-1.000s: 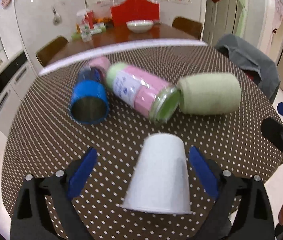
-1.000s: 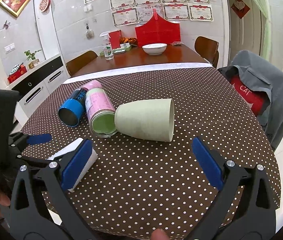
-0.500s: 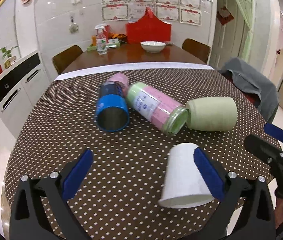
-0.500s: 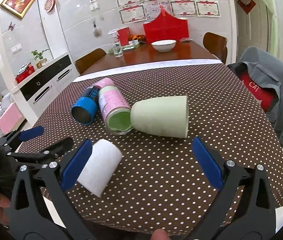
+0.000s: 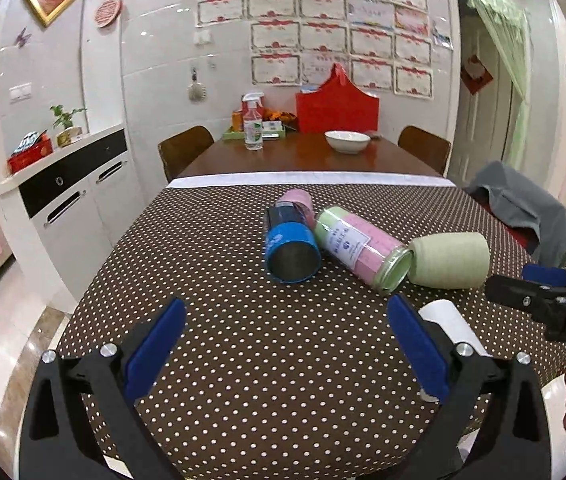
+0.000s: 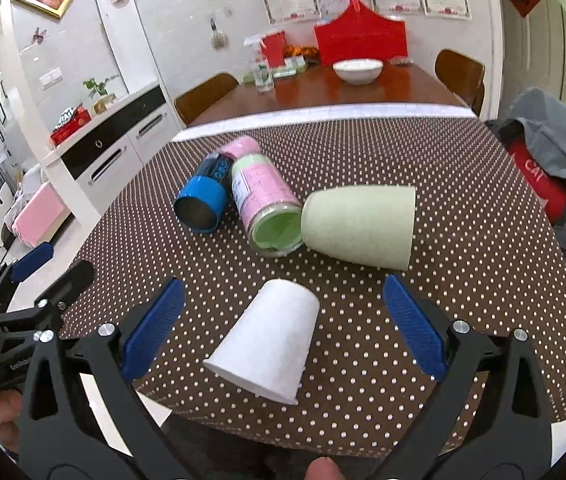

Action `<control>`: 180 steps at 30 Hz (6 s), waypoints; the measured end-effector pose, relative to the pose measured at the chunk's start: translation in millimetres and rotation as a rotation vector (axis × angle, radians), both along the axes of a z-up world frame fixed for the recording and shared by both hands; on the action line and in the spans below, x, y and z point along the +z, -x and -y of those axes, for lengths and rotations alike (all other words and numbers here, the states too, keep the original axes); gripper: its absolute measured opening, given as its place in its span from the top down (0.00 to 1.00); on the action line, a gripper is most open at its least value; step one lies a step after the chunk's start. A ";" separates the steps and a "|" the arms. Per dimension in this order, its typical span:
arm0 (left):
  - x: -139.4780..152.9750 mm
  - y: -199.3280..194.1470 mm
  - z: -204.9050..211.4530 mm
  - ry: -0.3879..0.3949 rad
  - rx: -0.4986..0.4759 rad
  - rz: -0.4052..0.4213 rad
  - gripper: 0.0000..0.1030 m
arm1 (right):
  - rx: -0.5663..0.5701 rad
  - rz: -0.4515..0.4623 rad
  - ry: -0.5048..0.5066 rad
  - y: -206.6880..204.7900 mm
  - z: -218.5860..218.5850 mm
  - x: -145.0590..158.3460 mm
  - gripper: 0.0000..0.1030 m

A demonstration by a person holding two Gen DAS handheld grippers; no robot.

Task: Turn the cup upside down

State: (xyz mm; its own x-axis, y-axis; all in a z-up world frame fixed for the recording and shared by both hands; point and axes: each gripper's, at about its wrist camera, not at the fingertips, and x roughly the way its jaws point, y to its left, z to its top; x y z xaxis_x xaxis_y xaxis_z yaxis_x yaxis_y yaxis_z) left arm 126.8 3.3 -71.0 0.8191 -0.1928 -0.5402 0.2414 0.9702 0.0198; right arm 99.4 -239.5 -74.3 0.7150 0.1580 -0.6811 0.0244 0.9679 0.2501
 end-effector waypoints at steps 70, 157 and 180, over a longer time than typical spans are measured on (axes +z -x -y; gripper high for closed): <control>-8.0 -1.7 -46.7 0.017 0.174 0.023 0.04 | 0.114 -0.009 -0.169 -58.7 -33.3 -3.7 0.41; 42.6 84.4 3.8 -0.029 0.174 0.271 0.04 | -0.156 0.467 0.188 102.6 -43.2 45.4 0.06; 51.0 120.6 1.5 0.002 0.174 0.327 0.04 | -0.181 0.476 0.201 126.0 -47.8 45.0 0.06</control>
